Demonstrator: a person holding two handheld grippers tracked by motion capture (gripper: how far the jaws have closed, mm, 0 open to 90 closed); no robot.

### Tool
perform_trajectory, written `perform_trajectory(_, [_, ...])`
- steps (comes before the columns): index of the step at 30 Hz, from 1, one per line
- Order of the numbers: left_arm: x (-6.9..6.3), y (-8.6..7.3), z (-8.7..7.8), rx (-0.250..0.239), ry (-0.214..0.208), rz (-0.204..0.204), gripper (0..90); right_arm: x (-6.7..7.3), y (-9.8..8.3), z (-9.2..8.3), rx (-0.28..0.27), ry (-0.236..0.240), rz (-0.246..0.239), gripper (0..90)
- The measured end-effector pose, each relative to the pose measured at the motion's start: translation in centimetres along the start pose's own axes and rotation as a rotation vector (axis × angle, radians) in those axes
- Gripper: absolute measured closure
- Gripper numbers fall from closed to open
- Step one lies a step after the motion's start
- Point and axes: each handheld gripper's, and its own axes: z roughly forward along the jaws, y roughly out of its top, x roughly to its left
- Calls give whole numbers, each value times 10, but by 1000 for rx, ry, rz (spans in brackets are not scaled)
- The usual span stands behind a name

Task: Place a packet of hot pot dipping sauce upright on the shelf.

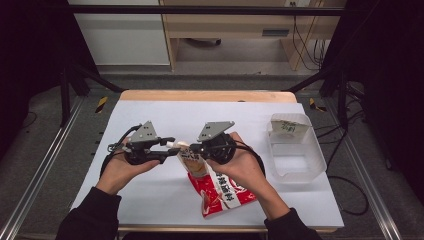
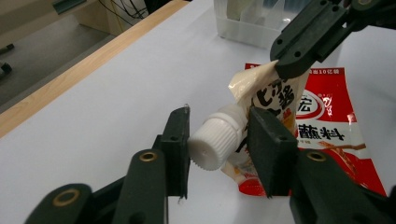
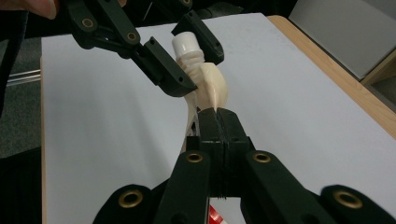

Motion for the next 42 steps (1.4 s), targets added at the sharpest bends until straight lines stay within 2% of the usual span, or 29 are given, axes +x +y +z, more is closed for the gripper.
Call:
perform_trajectory(2, [-1, 1, -2, 1, -23, -1, 672, -2, -2, -1, -1, -7, 4, 900])
perform_trajectory(5, [-5, 5, -3, 0, -25, 22, 697, -5, -4, -5, -14, -3, 16, 900])
perform_trajectory(9, [-8, 14, -5, 4, -43, 25, 715, -6, -5, -10, -15, -10, 19, 900])
perform_trajectory(14, [-13, 29, -7, 38, -73, 68, 729, -8, -5, -17, 3, -4, 1, 880])
perform_trajectory(19, [-18, 38, -5, 94, -59, 122, 735, -10, -3, -25, 34, -3, -41, 747])
perform_trajectory(21, [-17, 39, -5, 103, -57, 127, 736, -10, 0, -28, 59, -21, -77, 625])
perform_trajectory(26, [-16, 40, -4, 97, -66, 129, 736, -8, 11, -29, 210, -51, -206, 394])
perform_trajectory(28, [-18, 41, -3, 100, -72, 139, 735, -7, 14, -28, 242, -67, -240, 330])
perform_trajectory(32, [-23, 42, 0, 106, -87, 160, 736, -7, 19, -24, 317, -38, -257, 226])
perform_trajectory(35, [-25, 43, 3, 94, -101, 161, 735, -9, 22, -20, 348, -8, -265, 276])
perform_trajectory(41, [-31, 46, 6, 87, -116, 181, 735, -9, 26, -12, 372, 46, -301, 477])
perform_trajectory(42, [-31, 46, 6, 79, -118, 183, 735, -8, 26, -11, 377, 55, -294, 500])
